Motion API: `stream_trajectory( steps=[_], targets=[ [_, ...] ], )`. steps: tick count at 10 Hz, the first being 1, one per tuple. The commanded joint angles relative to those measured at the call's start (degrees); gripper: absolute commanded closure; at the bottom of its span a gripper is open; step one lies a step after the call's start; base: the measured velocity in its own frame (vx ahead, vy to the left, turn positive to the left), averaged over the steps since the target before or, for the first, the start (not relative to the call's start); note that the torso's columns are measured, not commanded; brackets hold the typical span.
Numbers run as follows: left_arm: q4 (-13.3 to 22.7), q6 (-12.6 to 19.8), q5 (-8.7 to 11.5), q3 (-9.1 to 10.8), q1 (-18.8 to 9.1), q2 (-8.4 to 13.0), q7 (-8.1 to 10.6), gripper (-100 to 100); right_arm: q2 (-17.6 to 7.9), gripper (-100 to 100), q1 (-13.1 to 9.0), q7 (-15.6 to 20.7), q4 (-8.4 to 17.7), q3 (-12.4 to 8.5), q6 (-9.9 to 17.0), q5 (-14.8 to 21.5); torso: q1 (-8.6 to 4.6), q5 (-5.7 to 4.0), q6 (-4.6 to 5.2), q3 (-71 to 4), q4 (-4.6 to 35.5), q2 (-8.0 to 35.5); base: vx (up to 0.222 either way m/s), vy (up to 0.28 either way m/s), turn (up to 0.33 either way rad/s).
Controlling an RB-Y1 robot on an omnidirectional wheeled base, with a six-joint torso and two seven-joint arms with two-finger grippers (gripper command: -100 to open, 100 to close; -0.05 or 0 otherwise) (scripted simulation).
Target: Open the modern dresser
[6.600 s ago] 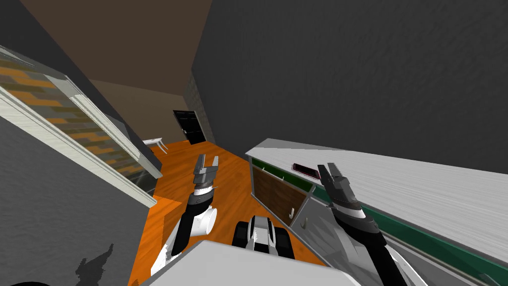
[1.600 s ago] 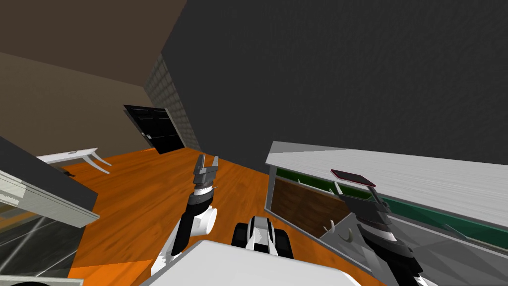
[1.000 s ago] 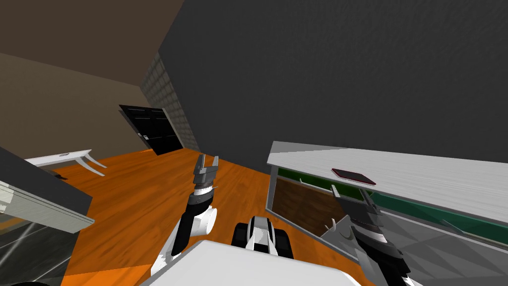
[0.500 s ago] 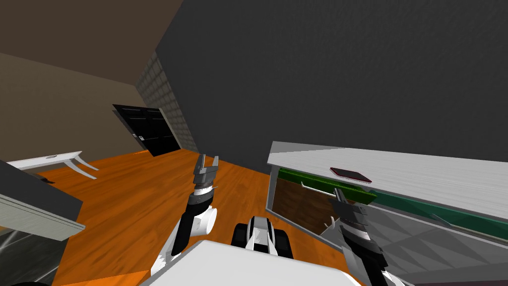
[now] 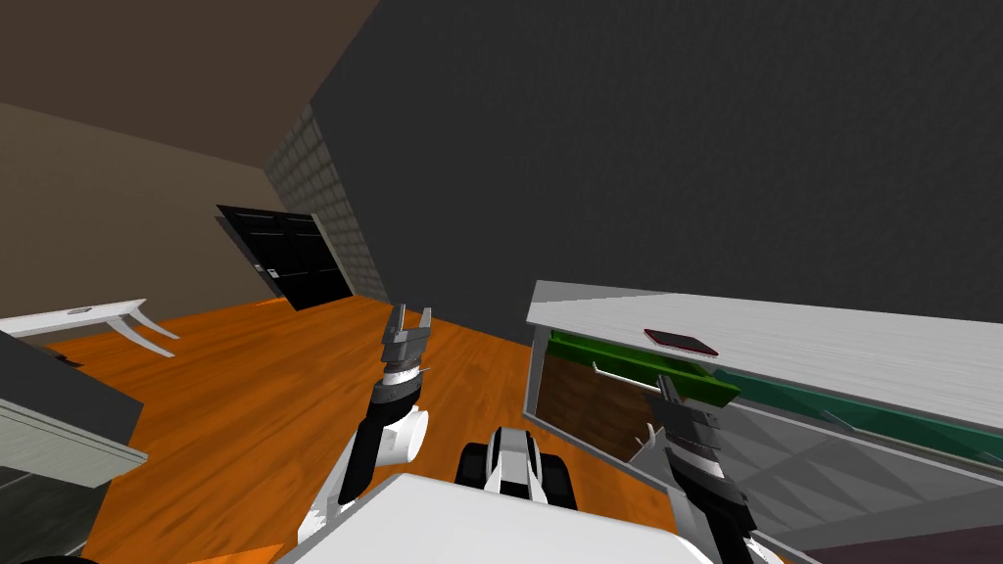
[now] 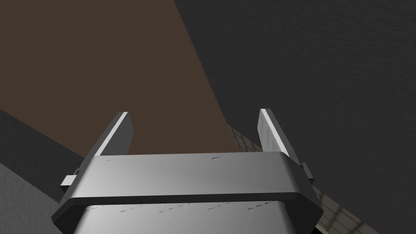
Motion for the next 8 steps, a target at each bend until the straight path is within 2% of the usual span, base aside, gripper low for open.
stream_trajectory(
  steps=[1, 7, 8],
  targets=[
    [0.0, 0.0, 0.0, 0.0, 0.0, 0.0, 0.0, 0, 3.2, -100, 0.2, 0.9, 1.9, 0.8, 0.4, 1.0, -0.01, -0.18, -0.07, 0.0, -0.1, -0.1, 0.003, -0.003, -0.035],
    [0.0, 0.0, 0.0, 0.0, 0.0, 0.0, 0.0, 0, 3.2, -100, 0.2, 0.9, 1.9, 0.8, 0.4, 1.0, 0.14, -0.37, -0.33, 0.0, -0.3, -0.3, -0.002, -0.002, 0.0],
    [0.0, 0.0, 0.0, 0.0, 0.0, 0.0, 0.0, 0, 3.2, -100, 0.2, 0.9, 1.1, 0.8, 0.4, 1.0, 0.26, -0.3, -0.42, 0.0, -0.2, -0.3, 0.0, 0.0, 0.0]
  ],
)
